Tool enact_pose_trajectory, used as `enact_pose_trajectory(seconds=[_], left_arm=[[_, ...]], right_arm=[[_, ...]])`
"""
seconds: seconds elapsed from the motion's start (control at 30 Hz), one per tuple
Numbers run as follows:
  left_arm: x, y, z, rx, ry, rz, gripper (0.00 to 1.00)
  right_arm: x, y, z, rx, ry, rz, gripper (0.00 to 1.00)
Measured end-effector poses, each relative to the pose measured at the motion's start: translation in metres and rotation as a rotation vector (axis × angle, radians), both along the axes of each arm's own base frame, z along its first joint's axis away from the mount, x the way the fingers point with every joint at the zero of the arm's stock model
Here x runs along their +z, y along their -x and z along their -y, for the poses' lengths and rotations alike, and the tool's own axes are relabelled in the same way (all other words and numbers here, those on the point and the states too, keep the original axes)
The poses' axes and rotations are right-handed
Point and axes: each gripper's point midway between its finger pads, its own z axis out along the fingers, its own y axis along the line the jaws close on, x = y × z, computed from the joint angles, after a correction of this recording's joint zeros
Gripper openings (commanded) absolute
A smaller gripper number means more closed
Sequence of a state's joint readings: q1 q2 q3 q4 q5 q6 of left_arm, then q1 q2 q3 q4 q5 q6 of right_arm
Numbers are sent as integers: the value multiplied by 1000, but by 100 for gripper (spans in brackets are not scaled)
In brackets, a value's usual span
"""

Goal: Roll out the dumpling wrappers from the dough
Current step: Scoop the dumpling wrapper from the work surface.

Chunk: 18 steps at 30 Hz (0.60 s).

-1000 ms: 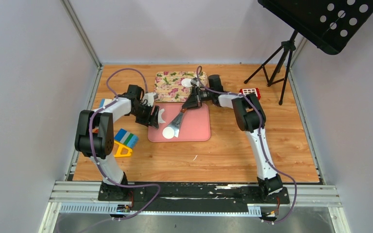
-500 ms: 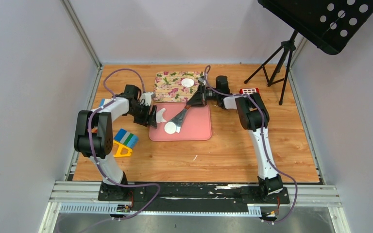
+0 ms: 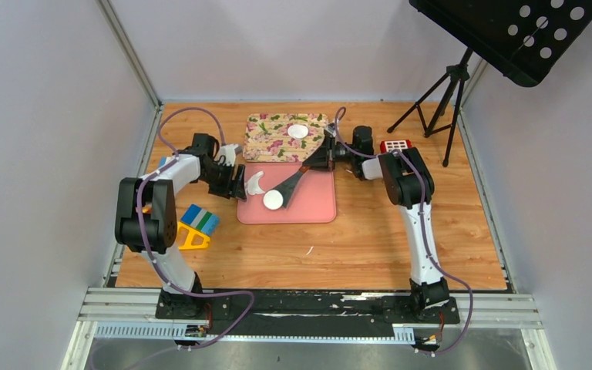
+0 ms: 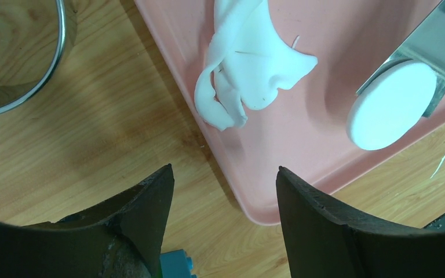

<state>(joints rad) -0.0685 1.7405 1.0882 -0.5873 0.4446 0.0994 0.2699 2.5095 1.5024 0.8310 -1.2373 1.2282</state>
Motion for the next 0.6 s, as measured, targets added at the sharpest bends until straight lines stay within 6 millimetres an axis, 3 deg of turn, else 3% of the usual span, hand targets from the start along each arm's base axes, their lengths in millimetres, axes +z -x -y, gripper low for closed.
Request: enact_pose_trajectory(seconds=[0.27,0.6], left_arm=[[5,-3,-7,25,14,10,74],[7,-5,-13,43,21,15,74]], right_arm=[[9,-20,21,-96,-2,-49,0],[55,-69,49,-244,-18,34,0]])
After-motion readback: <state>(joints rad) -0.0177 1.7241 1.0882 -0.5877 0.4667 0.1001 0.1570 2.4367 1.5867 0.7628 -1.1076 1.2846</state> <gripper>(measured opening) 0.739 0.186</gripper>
